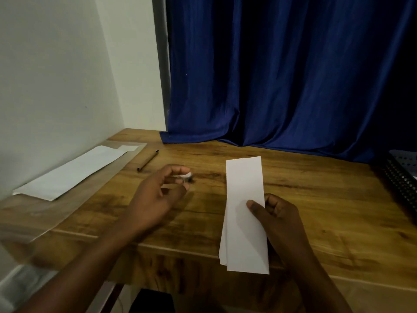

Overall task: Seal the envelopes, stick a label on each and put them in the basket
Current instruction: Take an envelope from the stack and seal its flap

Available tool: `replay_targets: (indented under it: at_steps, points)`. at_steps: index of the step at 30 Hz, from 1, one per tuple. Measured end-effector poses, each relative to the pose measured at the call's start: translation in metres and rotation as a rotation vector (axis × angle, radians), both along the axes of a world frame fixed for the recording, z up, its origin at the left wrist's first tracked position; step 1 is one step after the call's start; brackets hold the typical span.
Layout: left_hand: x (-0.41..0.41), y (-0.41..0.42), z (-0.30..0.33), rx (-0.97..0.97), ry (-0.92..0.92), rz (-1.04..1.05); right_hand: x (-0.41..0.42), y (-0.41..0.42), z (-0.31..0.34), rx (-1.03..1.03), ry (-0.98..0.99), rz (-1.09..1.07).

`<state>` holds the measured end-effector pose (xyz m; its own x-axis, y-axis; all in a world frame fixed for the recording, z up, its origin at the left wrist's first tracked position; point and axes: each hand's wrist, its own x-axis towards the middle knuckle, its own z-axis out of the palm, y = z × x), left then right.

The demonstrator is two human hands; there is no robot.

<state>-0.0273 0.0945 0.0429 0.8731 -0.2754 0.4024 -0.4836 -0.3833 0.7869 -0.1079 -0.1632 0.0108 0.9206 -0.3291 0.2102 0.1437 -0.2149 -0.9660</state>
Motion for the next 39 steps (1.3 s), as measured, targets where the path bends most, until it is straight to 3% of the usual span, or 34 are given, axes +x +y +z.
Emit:
replay_targets:
  at_steps: [3, 8, 12, 16, 20, 28, 31, 35, 39]
  points:
    - [0.029, 0.037, 0.015, 0.142, -0.074, 0.118, 0.001, 0.000, -0.001, -0.015, 0.005, 0.005]
    - [0.092, 0.117, 0.027, 0.534, -0.097, 0.394, 0.003, 0.000, -0.002, -0.023, 0.019, 0.008]
    - [0.132, 0.173, 0.027, 0.747, 0.108, 0.543, 0.006, -0.001, -0.003, -0.011, 0.027, 0.017]
    - [0.146, 0.198, 0.014, 0.849, 0.268, 0.560, 0.007, 0.000, -0.002, 0.000, 0.036, 0.014]
    - [0.147, 0.206, 0.009, 0.861, 0.179, 0.580, 0.005, -0.001, -0.003, 0.003, 0.033, 0.025]
    - [0.150, 0.206, 0.015, 1.129, 0.013, 0.618, 0.003, 0.001, -0.001, -0.011, 0.051, 0.027]
    - [0.148, 0.203, 0.020, 1.113, 0.003, 0.698, 0.003, 0.001, -0.001, -0.002, 0.048, 0.021]
    - [0.133, 0.209, 0.048, 0.903, -0.111, 0.830, 0.003, 0.001, -0.001, -0.013, 0.054, -0.003]
    - [0.106, 0.220, 0.090, 0.438, -0.251, 0.927, 0.003, 0.000, 0.003, -0.055, 0.018, -0.019]
